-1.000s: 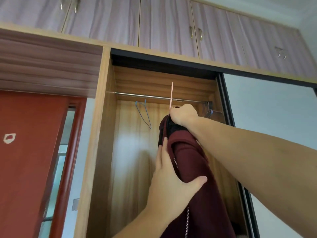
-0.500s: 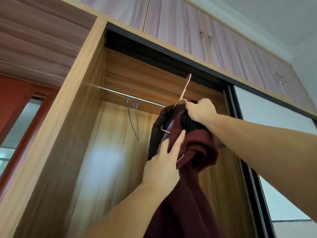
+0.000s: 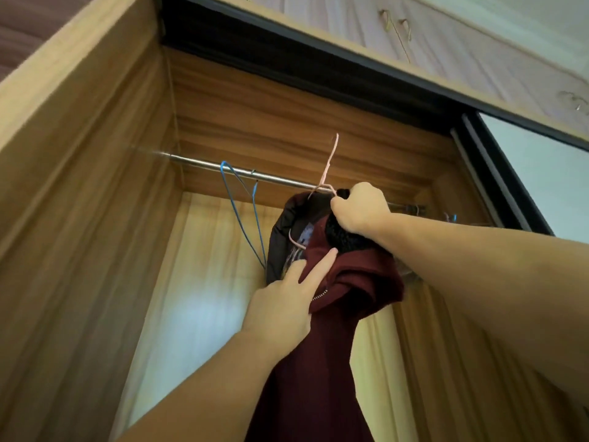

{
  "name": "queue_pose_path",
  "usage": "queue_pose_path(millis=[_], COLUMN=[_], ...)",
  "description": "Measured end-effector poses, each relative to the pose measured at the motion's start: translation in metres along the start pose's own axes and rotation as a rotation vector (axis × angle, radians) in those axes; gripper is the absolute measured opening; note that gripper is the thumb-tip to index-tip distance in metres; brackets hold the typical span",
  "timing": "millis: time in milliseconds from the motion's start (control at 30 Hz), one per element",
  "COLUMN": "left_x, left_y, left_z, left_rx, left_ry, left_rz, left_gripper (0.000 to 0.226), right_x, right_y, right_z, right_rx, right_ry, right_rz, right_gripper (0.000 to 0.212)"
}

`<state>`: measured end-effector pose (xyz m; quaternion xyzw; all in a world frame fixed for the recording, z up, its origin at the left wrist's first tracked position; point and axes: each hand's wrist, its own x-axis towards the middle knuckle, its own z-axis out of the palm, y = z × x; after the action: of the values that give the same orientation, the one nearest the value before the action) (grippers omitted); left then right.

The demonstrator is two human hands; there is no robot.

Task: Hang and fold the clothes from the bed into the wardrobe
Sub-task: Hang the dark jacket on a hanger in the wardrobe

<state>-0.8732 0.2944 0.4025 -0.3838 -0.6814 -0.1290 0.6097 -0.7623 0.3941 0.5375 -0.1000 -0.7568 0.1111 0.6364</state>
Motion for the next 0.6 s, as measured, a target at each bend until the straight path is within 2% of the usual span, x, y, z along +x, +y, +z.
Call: queue_pose_path(millis=[233, 433, 600], left_x=[0.03, 0.08, 0.119], left_y=[0.007, 0.025, 0.024], left_z=[0.075, 0.122, 0.144], left_rx=[0.035, 0.114, 0.113], left_ry=[-0.018, 0.01, 0.064], left_rz=[-0.037, -0.045, -0.071], left_gripper=[0.104, 0.099, 0.092], right_x=[0.049, 0.102, 0.139], right_y=[0.07, 0.12, 0.134], right_z=[0.066, 0.084, 0.088], right_rx=[0.024, 0.011, 0.036], right_ry=[-0.084, -0.03, 0.017], right_rz=[-0.056, -0.109, -0.093], right_gripper=[0.033, 0.033, 0.03])
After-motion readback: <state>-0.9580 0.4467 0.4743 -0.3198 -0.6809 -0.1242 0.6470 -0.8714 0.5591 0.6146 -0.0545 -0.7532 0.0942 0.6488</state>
